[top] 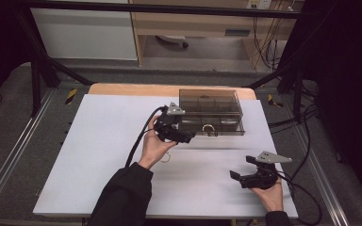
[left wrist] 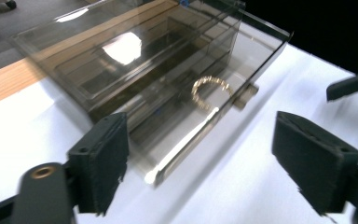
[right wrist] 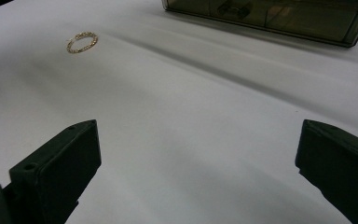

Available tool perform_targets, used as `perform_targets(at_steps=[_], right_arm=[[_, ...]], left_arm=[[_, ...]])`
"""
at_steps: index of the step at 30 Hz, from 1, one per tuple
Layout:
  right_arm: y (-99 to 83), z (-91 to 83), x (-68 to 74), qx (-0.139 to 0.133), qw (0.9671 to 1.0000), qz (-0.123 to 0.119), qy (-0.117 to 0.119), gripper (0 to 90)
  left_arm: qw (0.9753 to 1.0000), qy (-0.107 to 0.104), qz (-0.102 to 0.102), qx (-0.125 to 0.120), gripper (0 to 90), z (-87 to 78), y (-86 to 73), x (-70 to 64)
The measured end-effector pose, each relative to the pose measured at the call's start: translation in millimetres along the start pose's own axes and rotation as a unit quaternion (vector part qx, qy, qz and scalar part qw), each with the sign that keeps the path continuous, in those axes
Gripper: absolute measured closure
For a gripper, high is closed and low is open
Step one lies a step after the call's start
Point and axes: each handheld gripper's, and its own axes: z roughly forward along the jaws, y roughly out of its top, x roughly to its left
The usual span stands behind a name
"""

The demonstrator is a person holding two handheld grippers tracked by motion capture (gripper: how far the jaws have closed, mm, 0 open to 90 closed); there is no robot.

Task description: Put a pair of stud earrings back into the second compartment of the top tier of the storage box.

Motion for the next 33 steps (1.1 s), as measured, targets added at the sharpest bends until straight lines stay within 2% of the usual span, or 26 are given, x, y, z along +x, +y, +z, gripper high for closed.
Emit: perform_targets(at_steps=[5, 9, 17, 21, 27, 33], right_arm=[[0.0, 0.2, -0.1, 0.0, 1.0, -0.001, -0.001, 0.4], [-0.1, 0.4, 0.1, 0.002, 1.0, 0.001, -0.001, 0.4], [-0.2, 0.6, 0.0, 0.004, 1.0, 0.001, -0.002, 0.4], [-0.2, 0.6, 0.0, 0.005, 1.0, 0.001, -0.002, 0.4], [-0.2, 0.6, 0.0, 0.005, 1.0, 0.001, -0.002, 0.5], [-0.3, 0.7, 0.1, 0.005, 1.0, 0.002, -0.002, 0.4]], left_arm=[[0.9996, 0.021, 0.006, 0.018, 10.0, -11.4, -20.4, 8.7], [0.9992, 0.028, 0.001, 0.028, 8.7, -16.1, -38.7, 16.8], [0.9977, 0.039, -0.004, 0.055, 6.7, -15.8, -66.7, 27.1], [0.9967, 0.043, -0.008, 0.068, 8.4, -11.9, -77.8, 29.6], [0.9948, 0.044, -0.013, 0.091, 20.9, -2.3, -92.5, 31.9], [0.993, 0.04, -0.014, 0.111, 43.7, 7.0, -102.9, 34.2]])
